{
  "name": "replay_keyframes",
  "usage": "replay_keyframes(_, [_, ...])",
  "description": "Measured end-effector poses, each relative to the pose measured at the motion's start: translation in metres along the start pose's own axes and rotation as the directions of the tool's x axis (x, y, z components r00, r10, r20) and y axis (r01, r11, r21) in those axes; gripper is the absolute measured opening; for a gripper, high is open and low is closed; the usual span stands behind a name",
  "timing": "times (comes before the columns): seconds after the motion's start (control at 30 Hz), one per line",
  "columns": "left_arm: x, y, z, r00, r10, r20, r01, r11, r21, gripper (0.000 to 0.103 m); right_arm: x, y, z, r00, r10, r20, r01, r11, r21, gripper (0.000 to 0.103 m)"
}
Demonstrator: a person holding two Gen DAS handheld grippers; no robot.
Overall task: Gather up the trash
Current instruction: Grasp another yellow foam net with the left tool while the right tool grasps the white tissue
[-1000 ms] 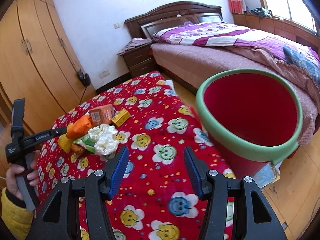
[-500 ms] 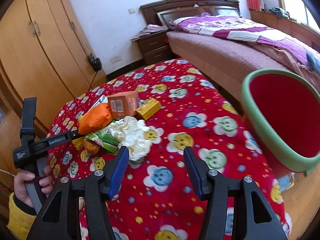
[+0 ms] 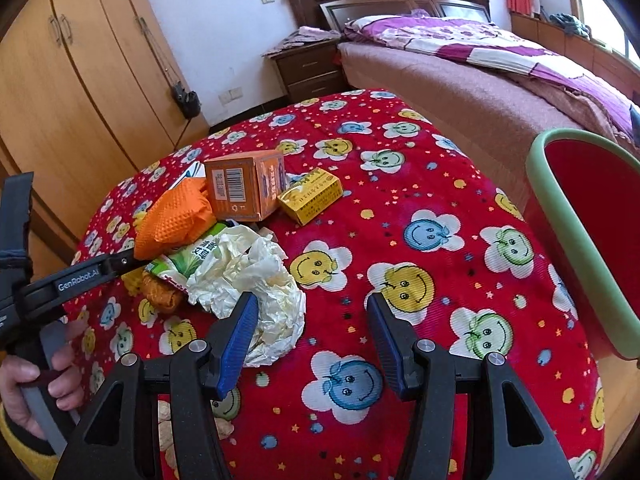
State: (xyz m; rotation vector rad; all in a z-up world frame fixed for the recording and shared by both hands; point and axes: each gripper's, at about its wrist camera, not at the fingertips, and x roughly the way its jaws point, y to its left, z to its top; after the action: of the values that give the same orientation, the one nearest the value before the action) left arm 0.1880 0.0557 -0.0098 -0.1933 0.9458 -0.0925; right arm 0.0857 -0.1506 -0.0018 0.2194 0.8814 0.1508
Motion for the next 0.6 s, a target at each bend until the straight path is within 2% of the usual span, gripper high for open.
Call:
replay_keyframes(0.1, [-0.001, -0.001, -0.003, 1.0, -0.021, 0.002, 0.021, 1.0, -0.002, 0.045, 0.0, -0.001, -0.001, 1.0, 0.011, 0.005, -0.011, 1.0, 0.005, 0.057])
replay_keyframes(0.17, [-0.002, -0.003, -0.005, 0.999, -0.041, 0.005, 0.041, 0.999, 0.002, 0.037, 0.0, -0.002, -0.002, 1.0, 0.026, 0.004, -0.026, 1.0, 0.01, 0.047])
replay_keyframes(0.2, [-0.003, -0.004, -0.006, 0.999, -0.047, 0.006, 0.047, 0.999, 0.003, 0.035, 0.0, -0.003, -0.002, 0.999, 0.036, 0.003, -0.036, 0.999, 0.015, 0.046])
replay_keyframes(0.27, [-0.005, -0.006, -0.009, 0.998, -0.063, 0.012, 0.063, 0.998, 0.008, 0.03, -0.001, -0.003, -0.003, 0.998, 0.06, 0.002, -0.06, 0.998, 0.022, 0.034])
replay_keyframes(0.3, [-0.007, -0.007, -0.008, 0.997, -0.07, 0.014, 0.07, 0.998, 0.007, 0.029, -0.001, -0.003, -0.004, 0.997, 0.074, 0.002, -0.074, 0.997, 0.026, 0.032])
replay_keyframes(0.37, [-0.01, -0.008, -0.01, 0.995, -0.094, 0.017, 0.094, 0.996, 0.003, 0.024, -0.003, -0.003, -0.005, 0.996, 0.094, 0.002, -0.094, 0.995, 0.033, 0.019])
replay_keyframes(0.6, [-0.032, -0.015, -0.018, 0.988, -0.144, 0.05, 0.143, 0.99, 0.005, 0.021, -0.017, -0.003, -0.012, 0.992, 0.121, 0.036, -0.122, 0.992, 0.033, 0.012])
